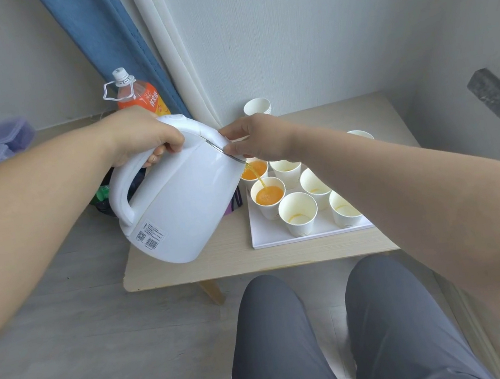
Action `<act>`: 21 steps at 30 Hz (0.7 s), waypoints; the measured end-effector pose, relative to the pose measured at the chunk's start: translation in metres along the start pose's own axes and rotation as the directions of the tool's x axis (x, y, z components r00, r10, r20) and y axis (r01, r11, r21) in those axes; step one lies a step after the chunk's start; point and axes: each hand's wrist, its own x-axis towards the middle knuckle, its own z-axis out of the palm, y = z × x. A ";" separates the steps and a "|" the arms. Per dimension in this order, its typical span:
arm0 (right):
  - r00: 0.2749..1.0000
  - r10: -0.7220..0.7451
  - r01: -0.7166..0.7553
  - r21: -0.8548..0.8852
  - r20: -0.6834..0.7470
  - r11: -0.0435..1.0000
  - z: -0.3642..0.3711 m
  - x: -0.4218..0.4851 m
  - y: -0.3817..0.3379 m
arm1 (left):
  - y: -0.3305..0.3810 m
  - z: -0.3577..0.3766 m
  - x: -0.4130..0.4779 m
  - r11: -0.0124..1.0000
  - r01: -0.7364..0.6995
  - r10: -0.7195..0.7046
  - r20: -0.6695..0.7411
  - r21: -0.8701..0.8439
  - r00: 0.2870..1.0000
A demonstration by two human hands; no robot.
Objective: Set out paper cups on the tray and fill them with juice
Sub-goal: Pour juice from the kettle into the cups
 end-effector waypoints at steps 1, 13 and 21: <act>1.000 0.004 -0.004 -0.007 -0.001 1.000 0.000 0.001 0.000 | 0.000 0.000 0.000 1.000 -0.001 0.001 -0.003 0.000 1.000; 1.000 -0.015 0.015 0.001 -0.002 1.000 -0.001 -0.004 -0.002 | 0.004 0.000 -0.003 1.000 -0.001 0.001 -0.011 0.007 1.000; 1.000 0.008 -0.008 -0.022 -0.007 1.000 0.000 -0.001 0.000 | 0.004 0.000 -0.003 1.000 0.000 0.000 -0.010 0.008 1.000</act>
